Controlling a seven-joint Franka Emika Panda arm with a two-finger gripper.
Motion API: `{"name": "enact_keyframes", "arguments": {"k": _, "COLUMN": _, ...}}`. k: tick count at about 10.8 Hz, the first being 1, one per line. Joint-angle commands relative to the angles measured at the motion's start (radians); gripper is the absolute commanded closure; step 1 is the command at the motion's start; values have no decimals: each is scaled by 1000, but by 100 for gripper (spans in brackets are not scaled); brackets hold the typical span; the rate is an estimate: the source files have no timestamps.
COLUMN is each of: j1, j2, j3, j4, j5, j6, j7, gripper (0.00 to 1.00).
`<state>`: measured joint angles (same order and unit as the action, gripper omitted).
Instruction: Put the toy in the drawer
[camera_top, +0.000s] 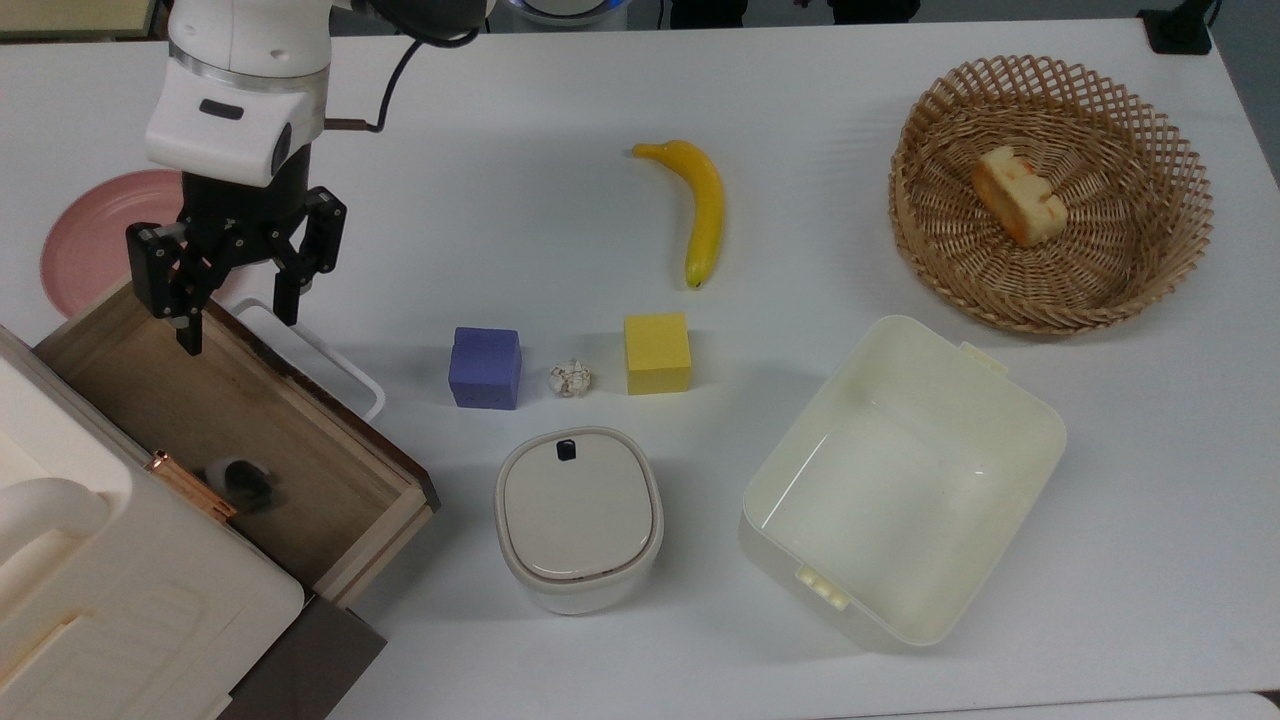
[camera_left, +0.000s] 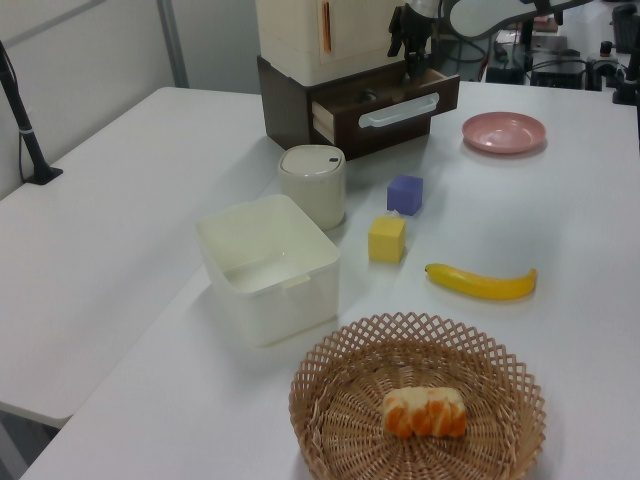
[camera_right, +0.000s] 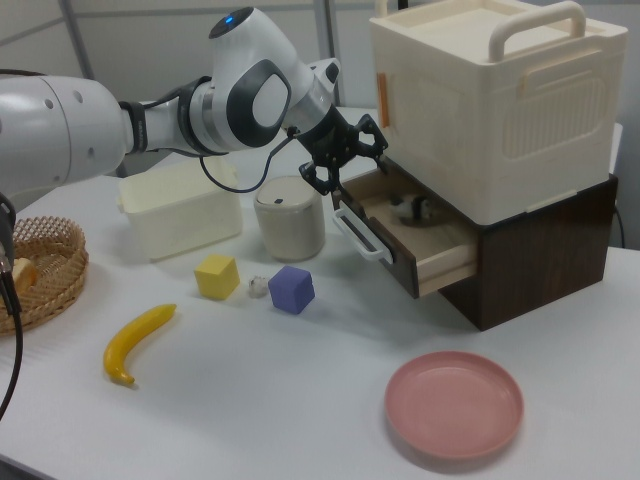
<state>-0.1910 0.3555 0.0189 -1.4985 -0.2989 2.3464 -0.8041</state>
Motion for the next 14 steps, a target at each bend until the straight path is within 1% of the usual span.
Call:
{"name": "enact_keyframes", "arguments": {"k": 1, "j1": 5, "j2": 7, "j3": 6, "j4": 15, "j5": 6, "j6": 2, "j7": 52, "gripper": 24}}
{"name": "enact_keyframes", "arguments": {"k": 3, "j1": 18, "j2": -9, "j3": 19, "j4": 7, "j5": 7, "j6": -15, "j7": 228, "gripper": 23}}
{"name": "enact_keyframes", "arguments": {"k": 4, "j1": 18, "j2": -18, "j3": 47, "j4": -2, "j5": 9, "j6": -59, "j7": 337, "gripper": 10}}
{"name": "enact_keyframes", "arguments": {"k": 5, "j1": 16, "j2": -33, "j3": 74, "j4": -3, "j5": 8, "j6": -105, "j7": 433, "gripper": 3}}
{"name": "enact_keyframes", "arguments": {"k": 6, "j1": 18, "j2": -49, "j3": 87, "j4": -9, "j5": 9, "j6": -146, "j7": 472, "gripper": 3}}
{"name": "enact_keyframes", "arguments": {"k": 7, "j1": 21, "j2": -74, "j3": 98, "j4": -28, "j5": 32, "j6": -201, "j7": 502, "gripper": 0}}
{"name": "enact_keyframes", "arguments": {"k": 10, "j1": 50, "j2": -160, "j3": 96, "j4": -49, "j5": 151, "j6": -408, "j7": 581, "gripper": 0}}
{"name": "enact_keyframes", "arguments": {"k": 12, "j1": 50, "j2": -229, "j3": 88, "j4": -66, "j5": 269, "j6": -533, "j7": 682, "gripper": 0}}
{"name": "enact_keyframes", "arguments": {"k": 13, "j1": 50, "j2": -259, "j3": 87, "j4": -69, "j5": 305, "j6": -592, "j7": 762, "gripper": 0}}
{"name": "enact_keyframes", "arguments": {"k": 14, "j1": 54, "j2": -276, "j3": 87, "j4": -69, "j5": 305, "j6": -652, "j7": 839, "gripper": 0}}
